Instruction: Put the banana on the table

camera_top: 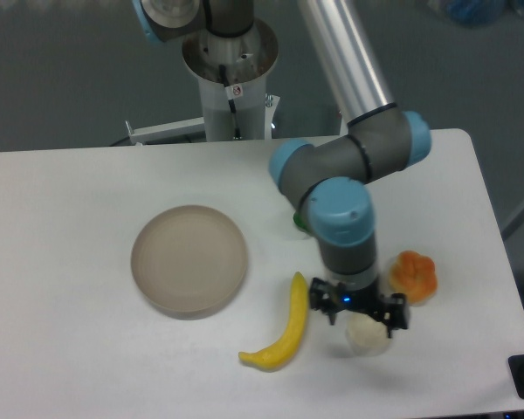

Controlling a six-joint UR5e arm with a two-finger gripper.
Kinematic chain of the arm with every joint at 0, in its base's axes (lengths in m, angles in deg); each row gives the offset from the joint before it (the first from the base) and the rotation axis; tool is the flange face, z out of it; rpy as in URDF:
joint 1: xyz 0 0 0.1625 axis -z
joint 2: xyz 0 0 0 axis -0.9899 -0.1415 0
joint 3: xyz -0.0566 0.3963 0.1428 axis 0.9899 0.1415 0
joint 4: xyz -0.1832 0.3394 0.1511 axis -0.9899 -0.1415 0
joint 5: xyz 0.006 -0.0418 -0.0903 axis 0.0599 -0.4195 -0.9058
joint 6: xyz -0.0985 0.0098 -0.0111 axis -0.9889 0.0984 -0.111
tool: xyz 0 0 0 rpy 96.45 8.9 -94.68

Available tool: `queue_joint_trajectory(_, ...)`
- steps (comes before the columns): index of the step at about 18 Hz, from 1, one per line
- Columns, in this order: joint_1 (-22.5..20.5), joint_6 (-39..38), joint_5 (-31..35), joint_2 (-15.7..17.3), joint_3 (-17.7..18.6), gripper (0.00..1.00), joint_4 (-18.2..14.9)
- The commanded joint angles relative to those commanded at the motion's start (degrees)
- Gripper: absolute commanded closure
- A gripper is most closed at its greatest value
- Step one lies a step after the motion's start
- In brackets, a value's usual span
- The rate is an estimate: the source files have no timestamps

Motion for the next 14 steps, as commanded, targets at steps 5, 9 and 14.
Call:
queue_joint_trajectory(5, -3.44, 12.04, 0.09, 0.0, -2.64, 0.0, 0.0)
queue_joint_trajectory(9, -3.53, 14.71, 0.09, -0.09, -2.73, 0.0, -0.09)
queue_joint_trajectory(14, -3.7, 14.62, -0.62, 0.0, -2.91, 0.0, -0.09)
